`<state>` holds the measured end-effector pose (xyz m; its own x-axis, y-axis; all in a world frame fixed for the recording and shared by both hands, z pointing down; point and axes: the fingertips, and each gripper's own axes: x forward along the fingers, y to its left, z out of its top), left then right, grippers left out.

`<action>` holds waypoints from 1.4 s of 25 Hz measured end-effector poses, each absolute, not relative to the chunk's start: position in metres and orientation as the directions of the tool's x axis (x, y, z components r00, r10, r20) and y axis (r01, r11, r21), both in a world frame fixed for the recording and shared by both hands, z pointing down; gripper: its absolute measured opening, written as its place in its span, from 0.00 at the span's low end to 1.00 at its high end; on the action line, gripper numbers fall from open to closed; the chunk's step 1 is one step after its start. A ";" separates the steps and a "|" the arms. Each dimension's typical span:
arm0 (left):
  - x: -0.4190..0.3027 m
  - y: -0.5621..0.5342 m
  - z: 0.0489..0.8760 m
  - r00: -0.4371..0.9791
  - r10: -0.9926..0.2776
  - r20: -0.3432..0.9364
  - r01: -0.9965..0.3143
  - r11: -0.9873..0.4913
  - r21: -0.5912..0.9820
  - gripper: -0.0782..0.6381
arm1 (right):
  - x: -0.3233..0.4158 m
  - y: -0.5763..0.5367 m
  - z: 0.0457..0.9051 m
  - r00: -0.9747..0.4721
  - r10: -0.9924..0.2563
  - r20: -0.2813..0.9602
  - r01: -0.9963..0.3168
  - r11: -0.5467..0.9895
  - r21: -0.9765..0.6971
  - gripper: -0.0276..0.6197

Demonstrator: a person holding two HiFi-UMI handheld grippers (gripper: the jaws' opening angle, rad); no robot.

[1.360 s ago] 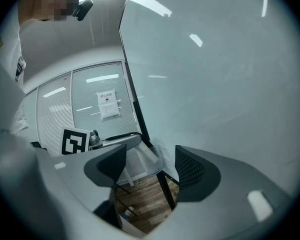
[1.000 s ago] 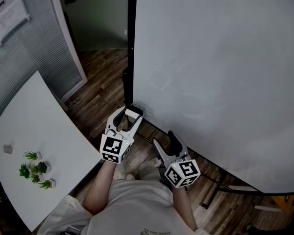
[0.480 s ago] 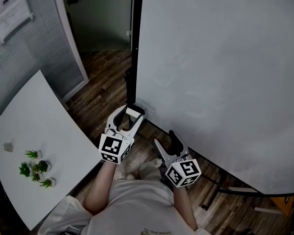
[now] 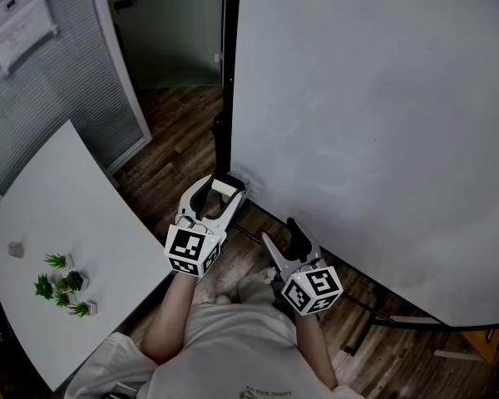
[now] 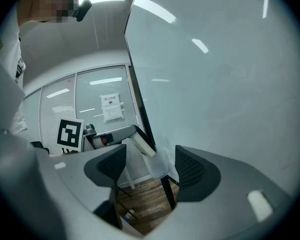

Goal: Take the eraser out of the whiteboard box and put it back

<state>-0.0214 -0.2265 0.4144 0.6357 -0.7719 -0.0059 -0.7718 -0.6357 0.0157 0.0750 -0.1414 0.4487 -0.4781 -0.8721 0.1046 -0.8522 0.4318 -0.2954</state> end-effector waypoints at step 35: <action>-0.057 -0.168 0.383 0.648 -0.757 -0.082 -0.758 -0.652 0.025 0.46 | 0.061 -0.101 0.431 -0.430 -0.900 0.072 -0.883 0.403 -0.242 0.52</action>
<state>-0.0571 -0.1681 0.3835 0.6483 -0.7570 -0.0821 -0.7580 -0.6518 0.0246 0.0613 -0.1012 0.4315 -0.4304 -0.8997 0.0725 -0.8828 0.4028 -0.2418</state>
